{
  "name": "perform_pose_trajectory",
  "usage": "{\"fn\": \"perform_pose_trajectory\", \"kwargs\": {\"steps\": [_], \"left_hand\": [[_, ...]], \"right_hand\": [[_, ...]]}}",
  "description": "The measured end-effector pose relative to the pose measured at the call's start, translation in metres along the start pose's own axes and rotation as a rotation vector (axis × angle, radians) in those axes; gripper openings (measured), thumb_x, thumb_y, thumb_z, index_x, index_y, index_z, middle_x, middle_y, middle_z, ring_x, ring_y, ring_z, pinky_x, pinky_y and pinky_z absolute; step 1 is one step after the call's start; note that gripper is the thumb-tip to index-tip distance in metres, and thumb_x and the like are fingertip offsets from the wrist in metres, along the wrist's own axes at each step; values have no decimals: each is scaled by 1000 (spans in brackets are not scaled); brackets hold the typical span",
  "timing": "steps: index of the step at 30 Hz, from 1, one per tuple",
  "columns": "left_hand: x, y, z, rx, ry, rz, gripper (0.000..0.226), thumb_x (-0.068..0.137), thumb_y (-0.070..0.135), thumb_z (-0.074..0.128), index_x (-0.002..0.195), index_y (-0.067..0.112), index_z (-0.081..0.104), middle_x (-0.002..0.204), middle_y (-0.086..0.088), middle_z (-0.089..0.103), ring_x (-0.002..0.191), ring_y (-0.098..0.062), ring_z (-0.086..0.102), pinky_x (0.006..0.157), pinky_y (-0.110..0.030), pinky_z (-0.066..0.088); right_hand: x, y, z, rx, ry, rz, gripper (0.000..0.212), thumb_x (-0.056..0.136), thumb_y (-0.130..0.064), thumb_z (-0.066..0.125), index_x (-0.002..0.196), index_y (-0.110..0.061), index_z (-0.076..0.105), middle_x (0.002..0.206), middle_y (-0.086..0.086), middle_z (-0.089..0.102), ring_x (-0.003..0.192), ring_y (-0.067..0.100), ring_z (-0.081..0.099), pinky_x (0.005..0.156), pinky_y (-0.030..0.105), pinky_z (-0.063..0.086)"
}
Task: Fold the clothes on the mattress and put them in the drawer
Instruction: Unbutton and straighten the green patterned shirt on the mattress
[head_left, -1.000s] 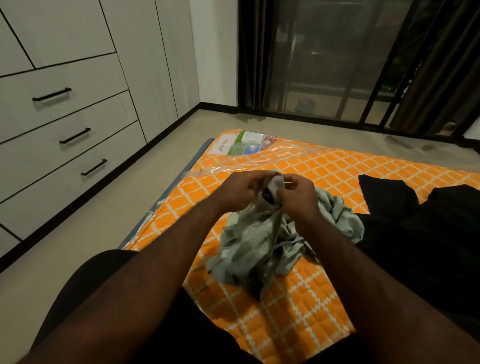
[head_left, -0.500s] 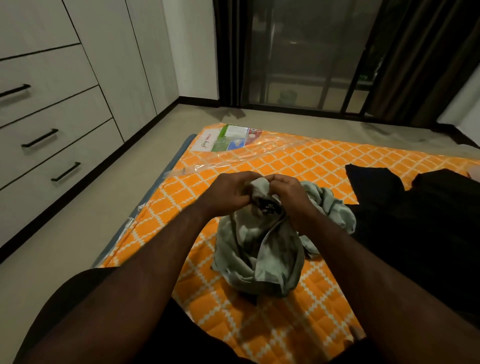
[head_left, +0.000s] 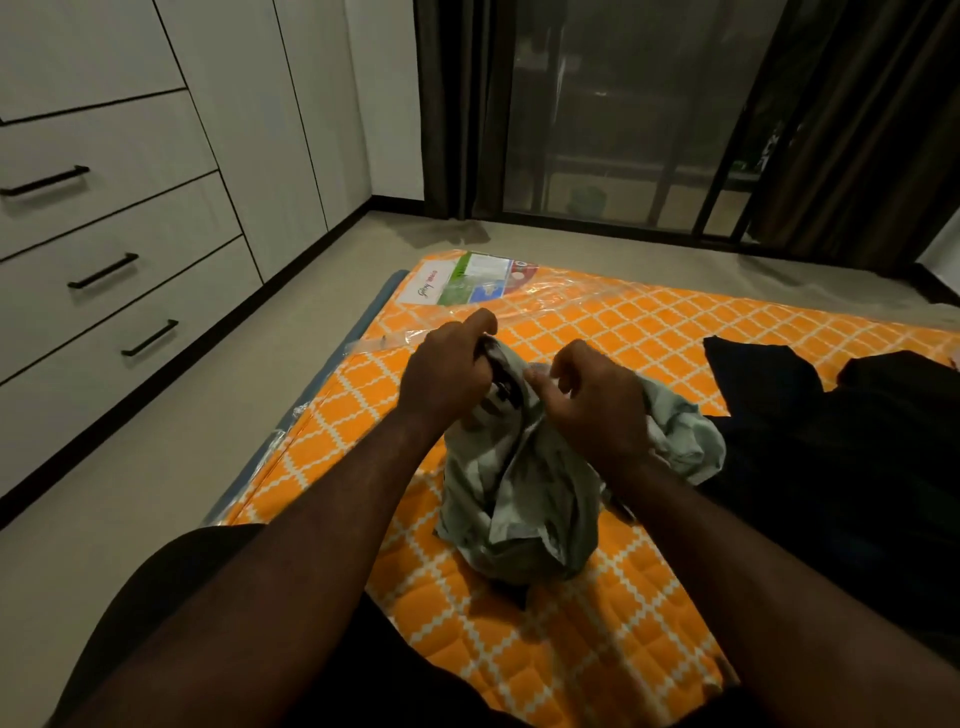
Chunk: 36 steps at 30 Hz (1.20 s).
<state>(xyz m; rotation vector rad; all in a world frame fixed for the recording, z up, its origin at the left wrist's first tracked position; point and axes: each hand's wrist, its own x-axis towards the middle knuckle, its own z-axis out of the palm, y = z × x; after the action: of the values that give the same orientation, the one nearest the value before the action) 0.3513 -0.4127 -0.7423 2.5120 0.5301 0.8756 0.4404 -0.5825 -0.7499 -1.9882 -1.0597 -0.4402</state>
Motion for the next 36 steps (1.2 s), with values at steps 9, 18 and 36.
{"fn": "perform_pose_trajectory", "kwargs": {"steps": [9,18,36], "left_hand": [[-7,0,1,69,118,-52,29,79,12,54,107,19,59,89,-5,61,75,-29,58,57,-43,53],[-10,-5,0,119,60,-76,37,83,12,54,119,19,55,97,-9,60,79,-34,57,55,-35,41],[-22,-5,34,207,-177,449,32,84,17,71,116,20,70,116,0,69,103,-27,60,82,-42,49]], "right_hand": [[-36,-16,29,-185,-389,190,25,85,-33,69,95,-22,49,89,0,61,79,24,61,61,34,42],[-22,8,15,225,-388,520,15,86,3,66,88,-11,73,77,-3,69,70,13,67,55,20,52],[1,21,-3,583,-421,759,28,96,-1,51,75,-13,66,58,2,51,54,16,43,51,29,34]]}}
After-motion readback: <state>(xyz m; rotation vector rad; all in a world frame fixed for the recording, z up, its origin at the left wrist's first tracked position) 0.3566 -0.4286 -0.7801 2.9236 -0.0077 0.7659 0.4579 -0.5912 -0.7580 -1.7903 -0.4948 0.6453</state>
